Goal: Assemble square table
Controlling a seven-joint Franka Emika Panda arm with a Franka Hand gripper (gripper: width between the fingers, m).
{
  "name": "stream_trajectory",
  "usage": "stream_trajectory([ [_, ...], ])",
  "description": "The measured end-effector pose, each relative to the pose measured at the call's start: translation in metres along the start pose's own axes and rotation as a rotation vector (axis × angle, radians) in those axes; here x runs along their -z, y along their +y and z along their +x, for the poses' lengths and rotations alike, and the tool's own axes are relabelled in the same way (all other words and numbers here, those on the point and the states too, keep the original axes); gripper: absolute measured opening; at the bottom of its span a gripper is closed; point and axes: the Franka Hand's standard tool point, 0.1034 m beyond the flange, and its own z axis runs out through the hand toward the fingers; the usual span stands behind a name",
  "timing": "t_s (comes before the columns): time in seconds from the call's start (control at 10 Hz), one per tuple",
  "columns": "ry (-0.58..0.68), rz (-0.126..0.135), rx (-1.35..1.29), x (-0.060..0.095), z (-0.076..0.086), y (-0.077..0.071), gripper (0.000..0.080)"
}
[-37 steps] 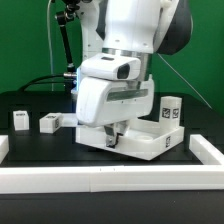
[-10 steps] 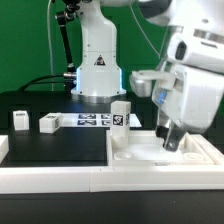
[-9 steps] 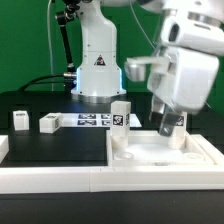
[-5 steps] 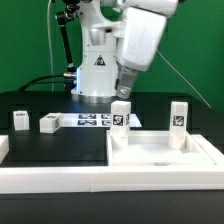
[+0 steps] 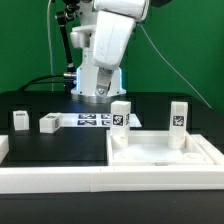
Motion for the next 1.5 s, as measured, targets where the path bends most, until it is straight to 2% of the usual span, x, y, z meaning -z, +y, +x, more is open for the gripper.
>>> stream_trajectory([
  [0.1,0.0,0.002,-0.062,-0.001,-0.002,0.0,0.0649],
  [0.3,-0.032,0.047,-0.306,-0.007,-0.03,-0.007,0.0649],
  [0.5,-0.049,0.06,-0.452,-0.011,-0.042,-0.014,0.0649],
  [0.9,-0.059,0.059,-0.706,-0.013,-0.041,-0.017,0.0649],
  [1.0,-0.056,0.084,-0.824,-0.013,-0.043,-0.02,0.0649],
  [1.1,-0.051,0.14,-0.979,-0.014,-0.054,-0.026,0.0649],
  [1.2,-0.049,0.176,-1.064,-0.018,-0.071,-0.031,0.0649],
  [1.4,-0.045,0.235,-1.178,-0.031,-0.1,-0.045,0.0649],
  [1.5,-0.046,0.257,-1.193,-0.039,-0.107,-0.053,0.0649],
])
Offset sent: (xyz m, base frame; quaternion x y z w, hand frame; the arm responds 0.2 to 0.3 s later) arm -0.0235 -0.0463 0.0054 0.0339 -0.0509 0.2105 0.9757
